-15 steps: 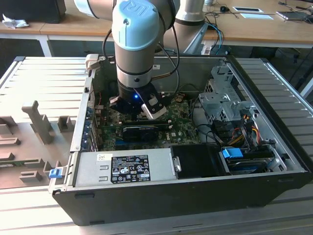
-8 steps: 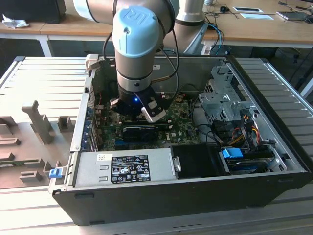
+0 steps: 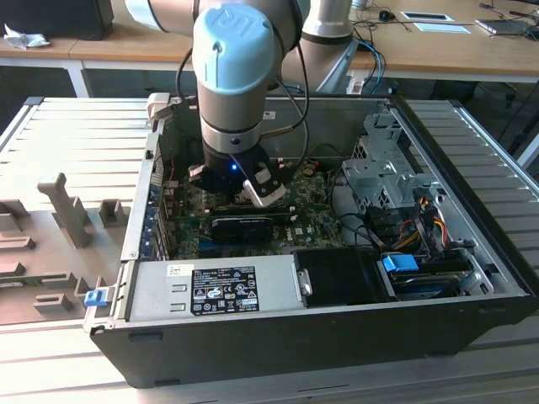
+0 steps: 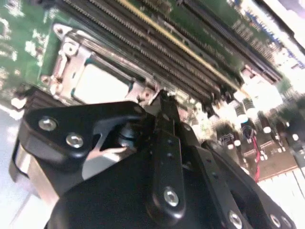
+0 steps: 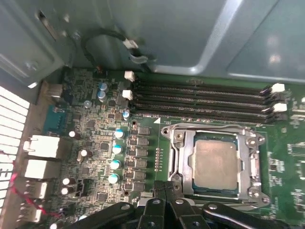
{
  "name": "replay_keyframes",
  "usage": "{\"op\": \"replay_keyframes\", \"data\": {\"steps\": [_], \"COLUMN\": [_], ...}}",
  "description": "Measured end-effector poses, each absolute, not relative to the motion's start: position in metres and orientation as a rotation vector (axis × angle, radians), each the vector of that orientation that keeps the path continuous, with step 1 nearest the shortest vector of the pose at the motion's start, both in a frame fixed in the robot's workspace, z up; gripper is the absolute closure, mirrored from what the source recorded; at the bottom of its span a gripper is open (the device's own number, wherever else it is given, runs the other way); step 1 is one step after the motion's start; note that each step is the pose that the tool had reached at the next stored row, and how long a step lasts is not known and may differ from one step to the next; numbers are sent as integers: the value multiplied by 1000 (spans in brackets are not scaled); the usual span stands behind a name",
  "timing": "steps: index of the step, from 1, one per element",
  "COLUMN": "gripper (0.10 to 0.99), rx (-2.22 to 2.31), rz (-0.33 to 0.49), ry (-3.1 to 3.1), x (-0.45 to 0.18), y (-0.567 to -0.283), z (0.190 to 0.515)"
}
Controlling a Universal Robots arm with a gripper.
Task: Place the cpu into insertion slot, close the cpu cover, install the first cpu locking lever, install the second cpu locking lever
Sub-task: 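Install the second cpu locking lever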
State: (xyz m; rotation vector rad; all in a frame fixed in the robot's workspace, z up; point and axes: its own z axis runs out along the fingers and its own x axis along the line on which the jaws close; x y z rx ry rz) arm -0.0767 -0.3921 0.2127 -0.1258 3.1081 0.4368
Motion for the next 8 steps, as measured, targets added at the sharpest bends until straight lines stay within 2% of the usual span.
{"op": "replay_keyframes", "data": {"steps": [8], "gripper": [980], "rx": [-126], "rz": [433], "ry": [3109], "x": [-77], "y": [-392], "z": [228]}}
